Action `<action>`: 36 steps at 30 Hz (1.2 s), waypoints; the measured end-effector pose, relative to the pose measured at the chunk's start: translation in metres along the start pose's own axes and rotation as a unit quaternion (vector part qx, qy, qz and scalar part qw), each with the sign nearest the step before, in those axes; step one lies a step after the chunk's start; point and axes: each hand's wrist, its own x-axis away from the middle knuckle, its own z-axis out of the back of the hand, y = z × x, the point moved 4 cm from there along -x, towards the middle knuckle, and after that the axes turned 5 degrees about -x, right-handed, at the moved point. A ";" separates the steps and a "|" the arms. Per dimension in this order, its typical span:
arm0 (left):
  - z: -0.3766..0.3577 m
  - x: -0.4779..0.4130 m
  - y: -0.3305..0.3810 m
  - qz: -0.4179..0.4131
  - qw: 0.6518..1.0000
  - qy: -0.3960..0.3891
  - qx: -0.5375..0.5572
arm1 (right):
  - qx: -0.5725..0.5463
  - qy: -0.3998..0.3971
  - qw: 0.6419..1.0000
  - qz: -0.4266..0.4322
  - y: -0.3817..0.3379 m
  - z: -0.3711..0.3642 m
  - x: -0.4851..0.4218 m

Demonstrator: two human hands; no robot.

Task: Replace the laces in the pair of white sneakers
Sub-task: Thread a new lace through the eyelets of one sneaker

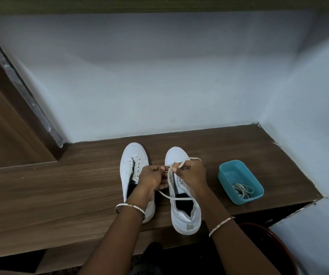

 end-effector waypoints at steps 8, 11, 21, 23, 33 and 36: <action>-0.004 0.004 0.014 -0.092 0.953 0.130 -0.256 | -0.141 -0.049 0.985 -0.092 0.003 0.005 0.008; 0.001 0.017 0.023 -0.124 0.943 0.176 -0.253 | -0.138 -0.047 0.983 -0.108 0.005 0.004 0.010; 0.018 0.054 0.094 -0.282 0.948 0.149 0.001 | -0.102 -0.099 0.986 0.082 -0.055 0.020 0.036; 0.017 0.070 0.117 -0.312 0.939 0.128 0.064 | -0.040 -0.124 0.983 0.131 -0.064 0.014 0.040; 0.042 0.150 0.184 -0.341 0.916 0.003 0.209 | 0.070 0.044 0.962 0.259 -0.062 0.009 0.057; 0.045 0.137 0.170 -0.228 0.967 -0.030 0.110 | 0.036 0.016 0.951 0.306 -0.066 0.009 0.076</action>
